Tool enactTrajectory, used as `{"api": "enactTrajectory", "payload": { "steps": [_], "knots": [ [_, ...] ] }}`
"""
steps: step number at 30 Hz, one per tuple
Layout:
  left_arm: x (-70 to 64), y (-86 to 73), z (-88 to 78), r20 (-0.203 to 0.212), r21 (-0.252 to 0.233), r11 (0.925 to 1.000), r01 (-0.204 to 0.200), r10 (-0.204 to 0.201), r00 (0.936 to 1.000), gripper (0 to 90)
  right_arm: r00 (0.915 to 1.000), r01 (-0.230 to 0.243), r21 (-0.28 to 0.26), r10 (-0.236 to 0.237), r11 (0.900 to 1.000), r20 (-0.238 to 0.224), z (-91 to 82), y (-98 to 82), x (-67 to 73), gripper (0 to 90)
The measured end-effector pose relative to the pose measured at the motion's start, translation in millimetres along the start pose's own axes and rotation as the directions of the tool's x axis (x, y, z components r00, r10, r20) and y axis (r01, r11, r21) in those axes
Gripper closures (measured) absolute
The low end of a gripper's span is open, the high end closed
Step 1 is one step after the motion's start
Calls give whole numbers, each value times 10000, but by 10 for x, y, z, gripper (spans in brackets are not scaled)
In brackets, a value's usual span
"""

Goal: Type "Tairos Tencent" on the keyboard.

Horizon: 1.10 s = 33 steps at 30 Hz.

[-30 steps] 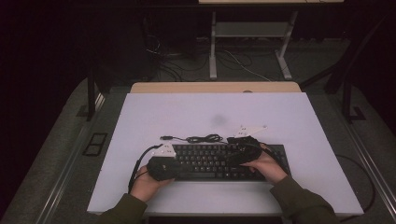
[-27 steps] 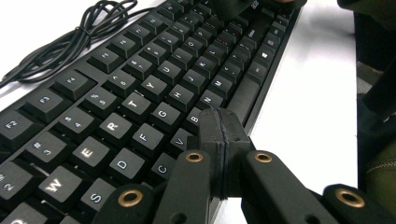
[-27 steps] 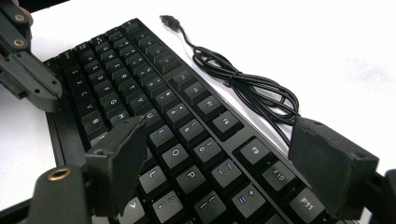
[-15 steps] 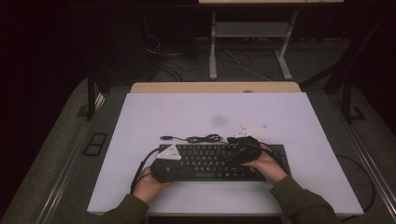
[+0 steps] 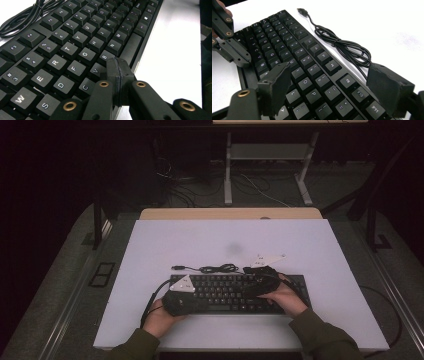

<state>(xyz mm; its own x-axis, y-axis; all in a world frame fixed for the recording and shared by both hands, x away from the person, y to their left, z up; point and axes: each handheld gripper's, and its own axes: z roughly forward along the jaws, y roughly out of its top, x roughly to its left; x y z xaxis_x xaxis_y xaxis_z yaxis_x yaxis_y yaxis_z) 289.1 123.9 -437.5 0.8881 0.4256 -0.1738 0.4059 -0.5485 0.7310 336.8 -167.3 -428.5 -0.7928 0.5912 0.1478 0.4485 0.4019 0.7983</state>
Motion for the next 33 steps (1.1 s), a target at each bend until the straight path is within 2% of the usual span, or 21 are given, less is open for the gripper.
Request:
{"api": "enactTrajectory", "payload": {
  "steps": [19,24,26,33],
  "knots": [
    [40,8,-103,93,-567,9979,312,-307,9995,868,10000,-20,-92,19,10000,-27,-5,9,-4,189],
    [45,11,-125,28,-675,9971,364,-363,9993,806,10000,-50,-153,51,9999,84,-33,12,-16,184],
    [43,10,-128,16,-796,9955,509,-509,9987,770,9999,-51,-155,54,9999,161,-42,8,-17,180],
    [50,21,-132,4,-860,9948,547,-548,9985,639,9999,29,-167,-27,9999,129,-77,-11,5,163]
  ]
}}
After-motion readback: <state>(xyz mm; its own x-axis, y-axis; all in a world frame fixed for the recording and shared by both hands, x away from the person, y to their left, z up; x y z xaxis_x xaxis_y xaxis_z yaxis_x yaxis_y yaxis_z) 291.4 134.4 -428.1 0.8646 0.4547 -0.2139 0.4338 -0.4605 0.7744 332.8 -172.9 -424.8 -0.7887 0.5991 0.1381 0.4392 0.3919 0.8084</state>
